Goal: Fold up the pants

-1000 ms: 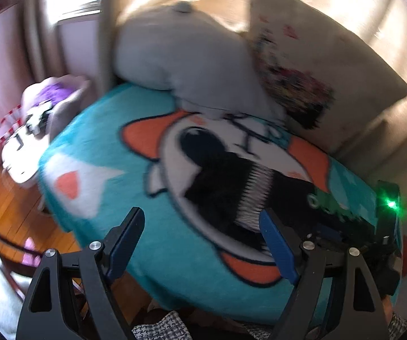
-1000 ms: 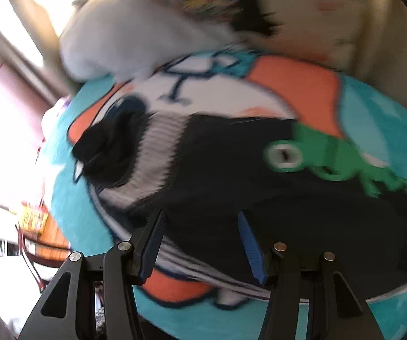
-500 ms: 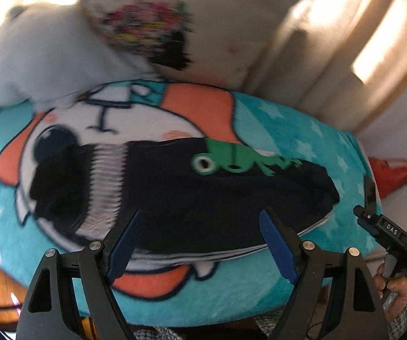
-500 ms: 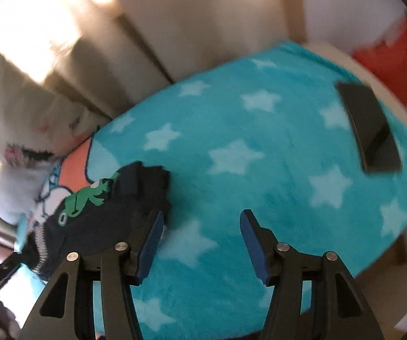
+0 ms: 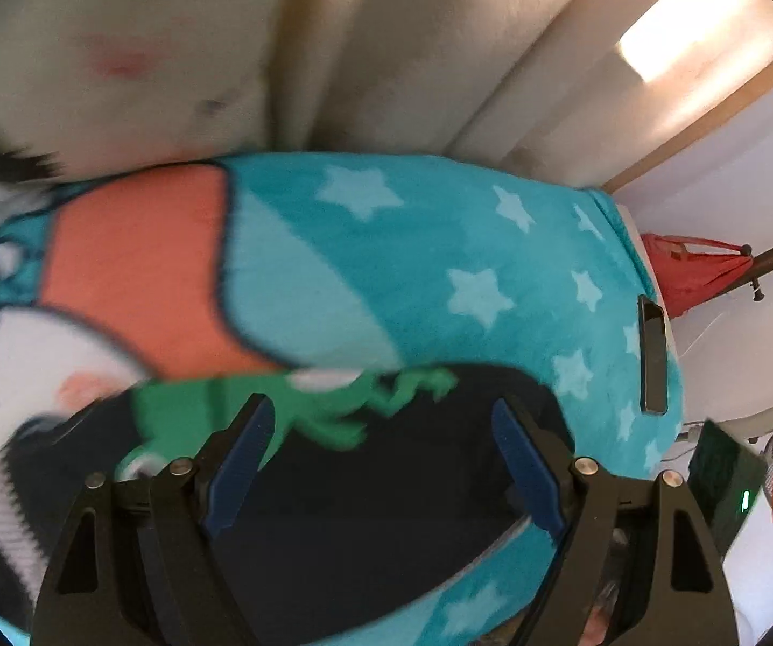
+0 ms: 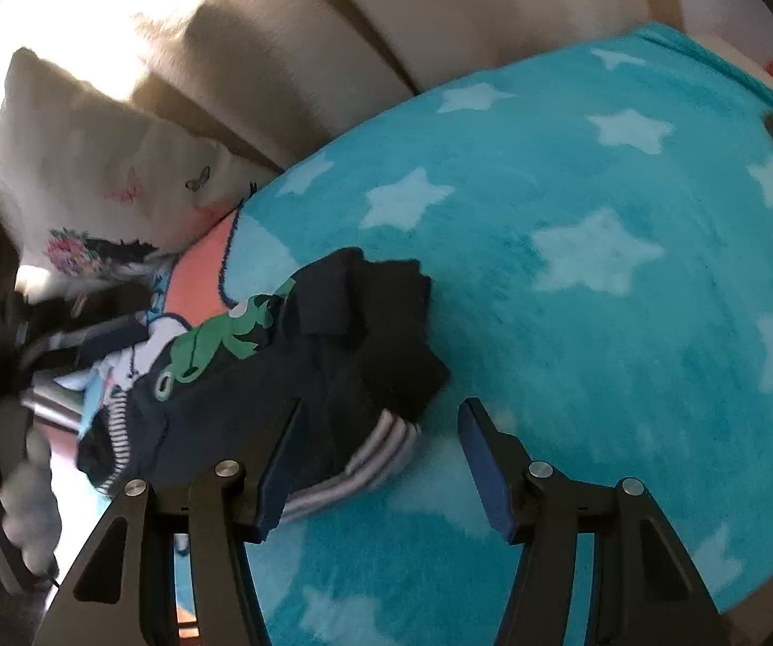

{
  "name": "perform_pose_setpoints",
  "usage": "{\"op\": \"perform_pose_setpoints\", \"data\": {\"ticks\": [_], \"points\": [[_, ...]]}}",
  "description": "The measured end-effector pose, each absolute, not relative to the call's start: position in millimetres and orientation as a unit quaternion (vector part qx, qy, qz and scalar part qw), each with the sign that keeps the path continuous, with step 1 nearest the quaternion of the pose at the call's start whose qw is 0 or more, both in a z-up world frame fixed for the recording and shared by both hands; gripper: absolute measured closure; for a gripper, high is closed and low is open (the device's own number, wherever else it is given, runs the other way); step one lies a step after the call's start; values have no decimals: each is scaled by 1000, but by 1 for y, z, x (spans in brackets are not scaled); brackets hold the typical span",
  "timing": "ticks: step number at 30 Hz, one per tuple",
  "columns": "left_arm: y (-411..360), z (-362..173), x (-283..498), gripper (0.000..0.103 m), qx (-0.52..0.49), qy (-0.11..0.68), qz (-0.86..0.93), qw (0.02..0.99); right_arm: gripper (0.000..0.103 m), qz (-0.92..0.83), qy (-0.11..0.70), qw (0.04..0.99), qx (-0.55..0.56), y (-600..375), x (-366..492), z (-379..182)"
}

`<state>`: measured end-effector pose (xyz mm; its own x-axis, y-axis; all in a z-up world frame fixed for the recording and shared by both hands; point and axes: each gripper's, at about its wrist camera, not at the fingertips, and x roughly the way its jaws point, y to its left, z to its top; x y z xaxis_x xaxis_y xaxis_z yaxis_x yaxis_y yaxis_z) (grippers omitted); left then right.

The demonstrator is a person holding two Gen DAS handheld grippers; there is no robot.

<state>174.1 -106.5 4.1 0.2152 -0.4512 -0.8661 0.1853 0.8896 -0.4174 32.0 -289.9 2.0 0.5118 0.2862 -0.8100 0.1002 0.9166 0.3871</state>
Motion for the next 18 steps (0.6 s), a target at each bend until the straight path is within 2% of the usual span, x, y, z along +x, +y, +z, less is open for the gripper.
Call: {"op": "perform_pose_setpoints", "data": {"ticks": [6,12,13,14,15,16,17,18], "points": [[-159,-24,213,21,-99,622,-246,737,40,51,489,851,187,-287,46,-7],[-200,-44,216,21,-47,639,-280,715,40,49,478,864,149,-273,50,-8],[-203,-43,215,21,-41,636,-286,716,46,50,479,864,149,-271,51,-8],[-205,-43,215,27,-43,637,-297,710,60,52,480,863,151,-270,52,-8],[-204,-42,215,34,-46,639,-300,707,66,54,483,860,153,-269,54,-9],[-204,-43,215,63,-48,643,-303,702,74,55,486,857,159,-270,56,-9],[-203,-45,215,96,-56,652,-313,689,78,56,487,856,165,-271,57,-9],[-202,-49,215,101,-68,662,-321,674,79,61,489,852,176,-273,58,-9]]}}
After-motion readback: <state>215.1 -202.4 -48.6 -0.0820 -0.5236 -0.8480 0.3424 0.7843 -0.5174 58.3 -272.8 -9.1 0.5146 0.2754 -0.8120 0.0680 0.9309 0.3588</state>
